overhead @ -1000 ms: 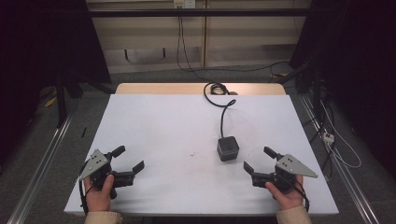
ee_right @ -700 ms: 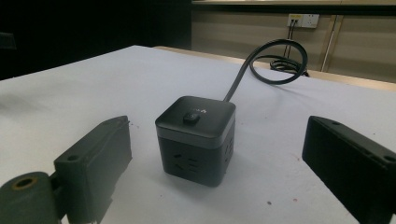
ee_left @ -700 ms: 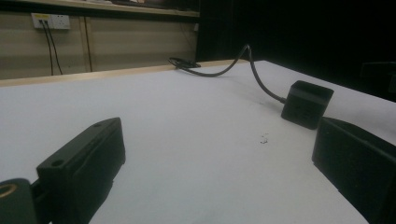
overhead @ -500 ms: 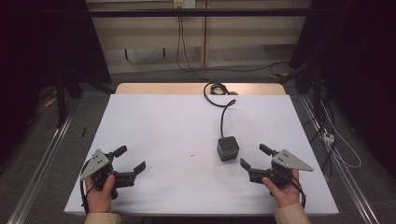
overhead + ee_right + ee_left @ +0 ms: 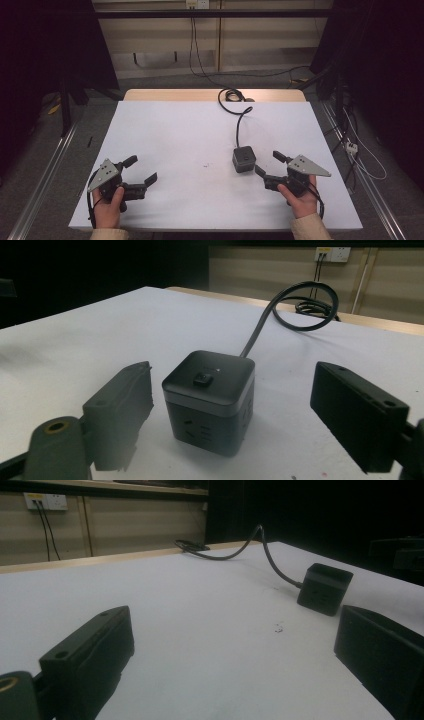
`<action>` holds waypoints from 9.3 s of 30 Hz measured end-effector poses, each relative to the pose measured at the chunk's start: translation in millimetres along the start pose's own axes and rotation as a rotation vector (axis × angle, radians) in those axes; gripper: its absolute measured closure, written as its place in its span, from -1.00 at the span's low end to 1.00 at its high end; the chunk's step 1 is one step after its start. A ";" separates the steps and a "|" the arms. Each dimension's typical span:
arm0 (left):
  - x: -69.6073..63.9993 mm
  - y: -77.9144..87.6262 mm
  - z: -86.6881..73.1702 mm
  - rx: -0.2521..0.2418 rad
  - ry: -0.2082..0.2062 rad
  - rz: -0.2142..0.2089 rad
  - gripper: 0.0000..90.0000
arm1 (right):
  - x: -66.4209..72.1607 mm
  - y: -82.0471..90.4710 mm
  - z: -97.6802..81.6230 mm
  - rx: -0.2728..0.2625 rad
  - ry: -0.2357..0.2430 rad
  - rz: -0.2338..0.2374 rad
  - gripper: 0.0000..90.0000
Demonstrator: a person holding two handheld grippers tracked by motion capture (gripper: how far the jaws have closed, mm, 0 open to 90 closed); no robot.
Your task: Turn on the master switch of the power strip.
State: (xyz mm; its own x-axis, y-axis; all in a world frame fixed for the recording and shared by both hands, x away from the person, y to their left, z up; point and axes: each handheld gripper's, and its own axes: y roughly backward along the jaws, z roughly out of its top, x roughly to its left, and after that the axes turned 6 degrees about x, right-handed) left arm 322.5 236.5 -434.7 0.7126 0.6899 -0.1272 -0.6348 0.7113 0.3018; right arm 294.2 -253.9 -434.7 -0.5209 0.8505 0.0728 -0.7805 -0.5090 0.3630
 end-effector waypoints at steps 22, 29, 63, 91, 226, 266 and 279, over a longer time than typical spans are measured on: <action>1.0 7.2 -1.7 -0.005 0.001 0.014 -0.95 | 8.4 -22.6 12.3 0.043 0.004 0.022 -0.28; 1.9 5.0 -1.3 -0.004 -0.004 0.009 -0.95 | 5.5 -24.9 13.9 0.031 -0.005 0.021 -0.09; 3.1 3.7 -0.6 -0.013 0.001 0.002 -0.95 | 7.7 -44.2 19.4 0.099 0.010 0.055 0.89; 3.3 3.4 -0.5 -0.013 0.001 0.006 -0.95 | 8.0 -49.3 20.7 0.146 0.010 0.064 1.00; 0.0 2.0 -0.6 -0.017 -0.009 0.007 -0.95 | 15.0 -51.9 16.2 0.173 0.078 0.007 1.00; -0.4 -7.2 1.8 -0.009 -0.015 -0.009 -0.95 | 9.4 -41.1 18.4 0.105 -0.030 0.098 -0.39; 0.1 -8.1 2.1 -0.006 -0.017 -0.012 -0.95 | 7.2 -30.3 15.4 0.100 -0.015 0.107 -0.62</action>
State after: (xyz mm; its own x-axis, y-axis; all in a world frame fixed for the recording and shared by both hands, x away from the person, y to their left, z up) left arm 328.4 230.5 -435.2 0.7251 0.6791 -0.1143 -0.6280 0.7202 0.2948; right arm 319.4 -230.3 -430.9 -0.5935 0.7943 0.1300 -0.6817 -0.5820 0.4434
